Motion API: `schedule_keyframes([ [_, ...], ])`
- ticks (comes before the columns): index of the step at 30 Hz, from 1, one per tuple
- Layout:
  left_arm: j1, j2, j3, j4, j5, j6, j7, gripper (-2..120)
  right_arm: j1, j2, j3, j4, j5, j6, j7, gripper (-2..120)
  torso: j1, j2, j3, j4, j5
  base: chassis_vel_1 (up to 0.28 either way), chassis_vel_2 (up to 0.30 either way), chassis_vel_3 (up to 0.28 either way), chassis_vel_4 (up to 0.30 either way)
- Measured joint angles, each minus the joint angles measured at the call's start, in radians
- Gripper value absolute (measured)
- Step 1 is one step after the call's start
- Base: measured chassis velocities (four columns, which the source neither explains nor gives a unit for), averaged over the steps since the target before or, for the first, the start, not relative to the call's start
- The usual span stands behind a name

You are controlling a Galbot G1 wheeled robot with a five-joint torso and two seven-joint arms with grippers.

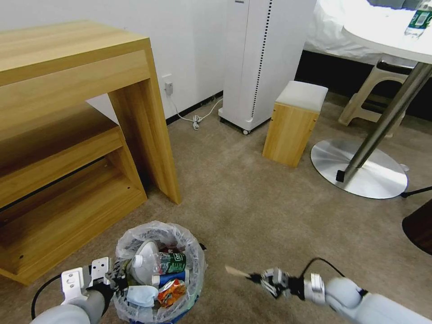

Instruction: Pick up the trash bin and place the garbage on the floor into it.

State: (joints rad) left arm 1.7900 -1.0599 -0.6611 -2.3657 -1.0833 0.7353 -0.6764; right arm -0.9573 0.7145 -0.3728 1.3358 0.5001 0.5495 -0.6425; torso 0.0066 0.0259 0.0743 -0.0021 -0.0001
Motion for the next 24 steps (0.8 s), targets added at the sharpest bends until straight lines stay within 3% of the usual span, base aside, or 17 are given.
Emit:
schedule_keyframes([
  [10, 0.016, -0.003, -0.016, -0.009, -0.005, 0.0, -0.006, 0, 0.13, -0.072, 0.073, 0.217, 0.267, 0.009, -0.125, 0, 0.0, 0.0, 0.0, -0.0002, -0.0001, 0.0, 0.0, 0.0, 0.0],
  [12, 0.021, -0.001, -0.019, -0.009, -0.004, 0.0, -0.005, 0, 0.254, -0.084, 0.074, 0.387, 0.459, -0.056, -0.156, 0, 0.0, 0.0, 0.0, -0.0001, -0.0002, 0.0, 0.0, 0.0, 0.0],
  [14, 0.02, -0.001, -0.019, -0.009, -0.004, 0.0, -0.005, 0, 0.295, -0.077, 0.061, 0.447, 0.511, -0.079, -0.145, 0, 0.0, 0.0, 0.0, 0.0, -0.0004, 0.0, 0.0, 0.0, 0.0],
  [16, 0.016, -0.001, -0.015, -0.009, -0.004, 0.0, -0.005, 0, 0.355, -0.049, 0.033, 0.514, 0.576, -0.124, -0.123, 0, 0.0, 0.0, 0.0, 0.0001, -0.0005, 0.0, 0.0, 0.0, 0.0],
  [18, 0.008, -0.007, -0.004, -0.007, -0.003, 0.0, -0.006, 0, 0.467, 0.028, -0.076, 0.573, 0.67, -0.177, -0.082, 0, 0.0, 0.0, 0.0, -0.0001, -0.0001, 0.0, 0.0, 0.0, 0.0],
  [20, 0.003, -0.015, 0.005, -0.003, 0.001, 0.0, -0.008, 0, 0.565, 0.122, -0.235, 0.563, 0.706, -0.195, -0.055, 0, 0.0, 0.0, 0.0, 0.0001, -0.0002, 0.0, 0.0, 0.0, 0.0],
  [24, 0.006, -0.02, 0.007, -0.002, 0.004, 0.0, -0.009, 0, 0.601, 0.187, -0.326, 0.498, 0.685, -0.195, -0.054, 0, 0.0, 0.0, 0.0, 0.0001, -0.0004, 0.0, 0.0, 0.0, 0.0],
])
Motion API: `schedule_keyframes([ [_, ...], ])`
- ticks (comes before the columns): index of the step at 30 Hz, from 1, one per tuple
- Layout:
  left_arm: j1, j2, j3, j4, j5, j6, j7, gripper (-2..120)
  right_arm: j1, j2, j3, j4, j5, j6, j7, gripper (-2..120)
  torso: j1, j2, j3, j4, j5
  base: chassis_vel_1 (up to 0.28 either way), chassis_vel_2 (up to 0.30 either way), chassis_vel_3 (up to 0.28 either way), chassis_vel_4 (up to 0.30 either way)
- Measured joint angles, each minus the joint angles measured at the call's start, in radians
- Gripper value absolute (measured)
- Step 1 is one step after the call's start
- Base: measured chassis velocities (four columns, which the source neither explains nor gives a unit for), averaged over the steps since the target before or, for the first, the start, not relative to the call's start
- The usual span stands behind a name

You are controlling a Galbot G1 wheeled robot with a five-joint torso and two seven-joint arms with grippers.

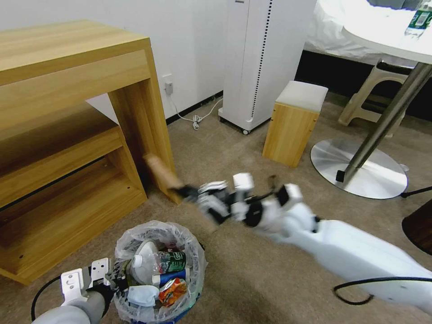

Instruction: Pick up the trash bin and place the garbage on the floor into it.

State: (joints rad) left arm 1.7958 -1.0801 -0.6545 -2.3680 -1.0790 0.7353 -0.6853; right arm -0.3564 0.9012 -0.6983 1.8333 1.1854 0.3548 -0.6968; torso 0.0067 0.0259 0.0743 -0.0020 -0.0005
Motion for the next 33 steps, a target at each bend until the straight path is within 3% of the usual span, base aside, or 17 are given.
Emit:
schedule_keyframes([
  [7, 0.02, -0.021, -0.006, -0.006, 0.02, 0.0, 0.001, 0, 0.004, 0.181, -0.165, -0.216, -0.046, 0.01, 0.034, 0, 0.0, 0.0, 0.0, -0.0001, 0.0003, 0.0, 0.0, 0.0, 0.0],
  [12, 0.02, -0.035, -0.008, -0.008, 0.028, 0.0, 0.003, 0, -0.008, 0.263, -0.232, -0.26, -0.082, 0.012, 0.043, 0, 0.0, 0.0, 0.0, 0.0001, 0.0001, 0.0, 0.0, 0.0, 0.0],
  [33, 0.034, -0.038, -0.017, -0.02, 0.032, 0.0, 0.004, 0, -0.084, 0.192, -0.263, -0.269, -0.168, 0.036, 0.095, 2, 0.0, 0.0, 0.0, -0.0002, 0.0005, 0.0, 0.0, 0.0, 0.0],
])
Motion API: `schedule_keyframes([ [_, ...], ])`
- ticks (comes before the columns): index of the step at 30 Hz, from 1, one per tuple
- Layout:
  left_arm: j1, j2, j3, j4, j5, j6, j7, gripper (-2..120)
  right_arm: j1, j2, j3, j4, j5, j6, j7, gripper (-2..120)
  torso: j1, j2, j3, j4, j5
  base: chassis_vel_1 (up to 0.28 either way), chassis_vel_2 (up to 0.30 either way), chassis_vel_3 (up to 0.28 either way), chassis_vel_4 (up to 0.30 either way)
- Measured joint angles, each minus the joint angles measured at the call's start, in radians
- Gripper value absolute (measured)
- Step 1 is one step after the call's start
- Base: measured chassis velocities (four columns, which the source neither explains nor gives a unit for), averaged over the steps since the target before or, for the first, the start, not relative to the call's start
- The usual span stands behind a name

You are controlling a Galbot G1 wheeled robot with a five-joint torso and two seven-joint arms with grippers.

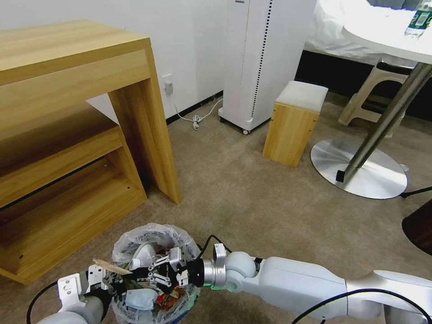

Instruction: Pick up the trash bin and place the garbage on the floor into it.

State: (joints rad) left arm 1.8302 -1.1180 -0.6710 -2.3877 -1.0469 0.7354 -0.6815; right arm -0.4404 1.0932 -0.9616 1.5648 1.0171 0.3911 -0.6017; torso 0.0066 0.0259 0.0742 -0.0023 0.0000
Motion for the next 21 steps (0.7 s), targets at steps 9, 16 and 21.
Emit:
schedule_keyframes([
  [9, 0.008, 0.01, -0.011, -0.004, -0.007, 0.0, 0.0, 0, 0.024, -0.029, 0.011, 0.011, -0.001, -0.017, 0.009, 32, 0.0, 0.0, 0.0, 0.0001, 0.0, 0.0, 0.0, 0.0, 0.0],
  [16, 0.005, 0.007, -0.006, -0.004, -0.007, 0.0, -0.001, 0, 0.044, -0.026, 0.007, 0.009, 0.004, -0.017, 0.016, 56, 0.0, 0.0, 0.0, 0.0001, 0.0, 0.0, 0.0, 0.0, 0.0],
  [21, -0.001, 0.001, -0.002, 0.005, -0.001, 0.0, -0.001, 0, 0.069, -0.03, 0.018, 0.017, 0.008, -0.015, 0.039, 76, 0.0, 0.0, 0.0, 0.0001, 0.0, 0.0, 0.0, 0.0, 0.0],
])
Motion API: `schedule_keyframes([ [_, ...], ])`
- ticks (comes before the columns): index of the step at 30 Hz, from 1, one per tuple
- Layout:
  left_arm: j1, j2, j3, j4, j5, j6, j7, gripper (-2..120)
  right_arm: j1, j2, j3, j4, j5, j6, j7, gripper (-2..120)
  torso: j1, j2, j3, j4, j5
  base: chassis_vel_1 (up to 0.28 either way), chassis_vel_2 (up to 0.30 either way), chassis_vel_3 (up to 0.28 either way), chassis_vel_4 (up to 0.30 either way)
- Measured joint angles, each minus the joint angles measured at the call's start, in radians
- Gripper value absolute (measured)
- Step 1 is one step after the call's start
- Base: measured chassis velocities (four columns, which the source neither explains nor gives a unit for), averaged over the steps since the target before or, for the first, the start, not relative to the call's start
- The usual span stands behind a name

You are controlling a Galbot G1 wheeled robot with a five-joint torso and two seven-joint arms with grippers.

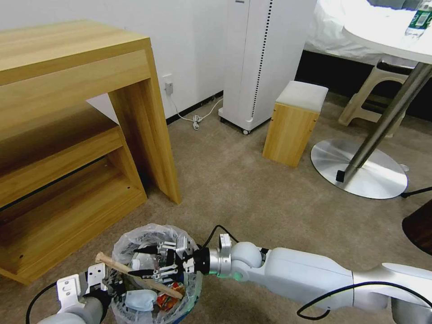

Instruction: Pick up the trash bin and place the garbage on the floor into it.

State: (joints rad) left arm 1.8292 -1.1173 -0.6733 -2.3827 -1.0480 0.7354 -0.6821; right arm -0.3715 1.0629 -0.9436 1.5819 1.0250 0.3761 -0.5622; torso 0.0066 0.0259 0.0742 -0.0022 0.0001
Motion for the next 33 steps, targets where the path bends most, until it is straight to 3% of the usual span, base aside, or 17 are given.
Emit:
schedule_keyframes([
  [4, 0.0, 0.001, 0.0, 0.002, 0.001, 0.0, 0.0, 0, 0.019, -0.022, 0.07, 0.036, 0.016, 0.0, 0.013, 89, 0.0, 0.0, 0.0, 0.0, 0.0, 0.0, 0.0, 0.0, 0.0],
  [6, 0.004, 0.007, -0.001, 0.001, 0.0, 0.0, 0.0, 0, 0.03, -0.055, 0.154, 0.069, 0.047, 0.0, 0.007, 99, 0.0, 0.0, 0.0, 0.0001, -0.0001, 0.0, 0.0, 0.0, 0.0],
  [12, 0.01, 0.021, -0.007, -0.007, -0.005, 0.0, 0.003, 0, 0.029, -0.129, 0.275, 0.112, 0.076, 0.011, 0.005, 100, 0.0, 0.0, 0.0, 0.0003, -0.0001, 0.0, 0.0, 0.0, 0.0],
  [14, 0.007, 0.035, -0.007, -0.007, -0.017, 0.0, 0.005, 0, -0.037, -0.195, 0.384, 0.127, 0.052, 0.017, 0.012, 100, 0.0, 0.0, 0.0, 0.0, 0.0003, 0.0, 0.0, 0.0, 0.0],
  [16, 0.002, 0.04, -0.007, -0.006, -0.022, 0.0, 0.006, 0, -0.069, -0.22, 0.421, 0.132, 0.043, 0.019, 0.012, 100, 0.0, 0.0, 0.0, 0.0004, 0.0004, 0.0, 0.0, 0.0, 0.0],
  [18, -0.017, 0.063, -0.005, 0.008, -0.042, 0.0, 0.005, 0, -0.185, -0.306, 0.535, 0.14, 0.001, 0.038, -0.004, 100, 0.0, 0.0, 0.0, -0.0004, 0.0003, 0.0, 0.0, 0.0, 0.0],
  [20, -0.022, 0.069, -0.005, 0.011, -0.048, 0.0, 0.005, 0, -0.207, -0.32, 0.556, 0.142, -0.01, 0.043, -0.012, 100, 0.0, 0.0, 0.0, -0.0006, 0.0003, 0.0, 0.0, 0.0, 0.0],
  [22, -0.041, 0.099, -0.004, 0.025, -0.072, 0.0, 0.004, 0, -0.358, -0.387, 0.677, 0.155, -0.067, 0.068, -0.044, 100, 0.0, 0.0, 0.0, -0.0004, 0.0001, 0.0, 0.0, 0.0, 0.0],
  [28, -0.062, 0.155, 0.003, 0.042, -0.126, 0.0, -0.023, 0, -0.518, -0.421, 0.774, 0.163, -0.112, 0.096, -0.055, 100, 0.0, 0.0, 0.0, -0.0003, 0.0, 0.0, 0.0, 0.0, 0.0],
  [30, -0.074, 0.233, 0.0, 0.055, -0.197, 0.0, -0.063, 0, -0.589, -0.418, 0.831, 0.172, -0.132, 0.101, -0.055, 100, 0.0, 0.0, 0.0, 0.0001, 0.0, 0.0, 0.0, 0.0, 0.0],
  [33, -0.081, 0.29, -0.002, 0.07, -0.241, 0.0, -0.084, 0, -0.617, -0.417, 0.857, 0.177, -0.142, 0.103, -0.055, 100, 0.0, 0.0, 0.0, 0.0, 0.0001, 0.0, 0.0, 0.0, 0.0],
])
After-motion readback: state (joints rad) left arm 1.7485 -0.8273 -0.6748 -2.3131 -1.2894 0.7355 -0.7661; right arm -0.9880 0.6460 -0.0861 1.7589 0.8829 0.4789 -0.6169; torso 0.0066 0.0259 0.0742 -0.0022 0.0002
